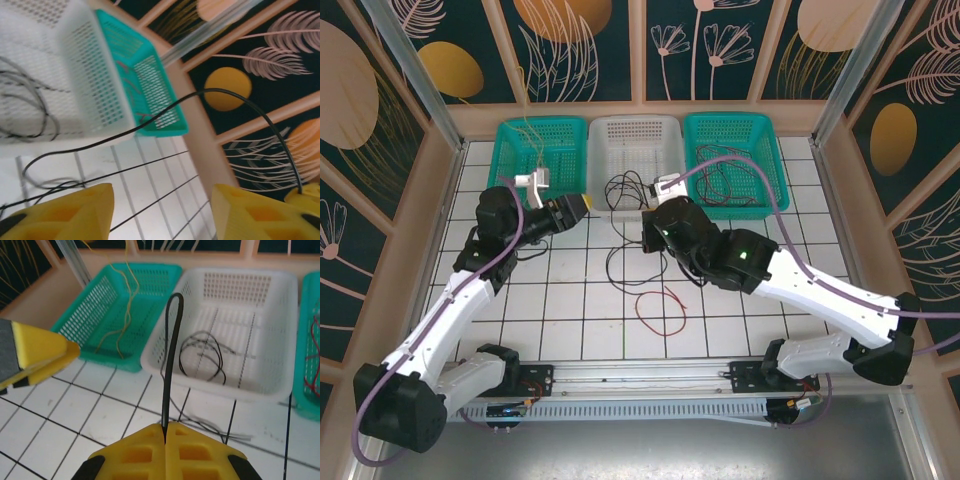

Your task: Untangle the cables

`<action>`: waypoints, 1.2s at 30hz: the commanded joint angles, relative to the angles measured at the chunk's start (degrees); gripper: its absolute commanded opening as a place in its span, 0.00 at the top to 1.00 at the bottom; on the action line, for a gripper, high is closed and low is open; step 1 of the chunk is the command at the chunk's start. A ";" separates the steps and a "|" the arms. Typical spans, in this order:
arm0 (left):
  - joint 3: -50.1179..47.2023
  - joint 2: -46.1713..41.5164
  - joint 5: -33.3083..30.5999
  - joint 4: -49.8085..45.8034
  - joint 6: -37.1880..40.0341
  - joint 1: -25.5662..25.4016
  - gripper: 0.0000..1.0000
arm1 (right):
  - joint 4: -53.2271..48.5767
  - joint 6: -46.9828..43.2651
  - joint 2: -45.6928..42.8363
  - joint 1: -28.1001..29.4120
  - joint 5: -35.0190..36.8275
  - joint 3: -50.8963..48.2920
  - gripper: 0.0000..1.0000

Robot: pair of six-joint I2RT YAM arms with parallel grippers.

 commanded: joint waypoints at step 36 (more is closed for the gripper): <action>7.49 9.66 -0.56 16.63 11.39 -7.90 0.24 | 10.04 -9.56 -8.23 1.12 -6.31 10.55 1.00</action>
